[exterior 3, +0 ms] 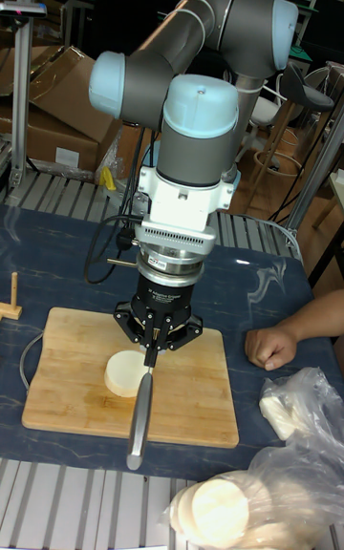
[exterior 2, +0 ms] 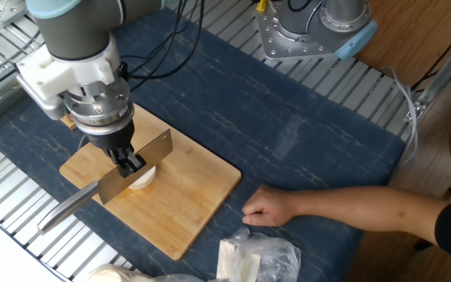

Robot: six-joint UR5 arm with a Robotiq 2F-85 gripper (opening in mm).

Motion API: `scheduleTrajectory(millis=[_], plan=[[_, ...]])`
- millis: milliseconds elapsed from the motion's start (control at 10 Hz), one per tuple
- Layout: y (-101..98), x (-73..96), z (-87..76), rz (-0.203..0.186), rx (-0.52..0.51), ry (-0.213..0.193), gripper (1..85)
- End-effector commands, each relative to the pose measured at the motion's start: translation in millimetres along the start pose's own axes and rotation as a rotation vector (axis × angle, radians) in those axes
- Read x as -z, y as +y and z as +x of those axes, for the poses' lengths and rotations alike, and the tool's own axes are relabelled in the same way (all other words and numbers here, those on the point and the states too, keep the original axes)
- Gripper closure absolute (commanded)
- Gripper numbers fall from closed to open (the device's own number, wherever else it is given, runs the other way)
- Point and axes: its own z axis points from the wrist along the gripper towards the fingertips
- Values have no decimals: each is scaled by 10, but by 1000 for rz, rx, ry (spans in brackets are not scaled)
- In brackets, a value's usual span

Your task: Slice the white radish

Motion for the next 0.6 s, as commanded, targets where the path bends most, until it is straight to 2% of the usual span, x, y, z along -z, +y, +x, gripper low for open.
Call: scheduleTrajectory(millis=[0,500], plan=[[9,-35,25,-9,8,-7,847],[-15,-73,82,-12,37,-7,847]])
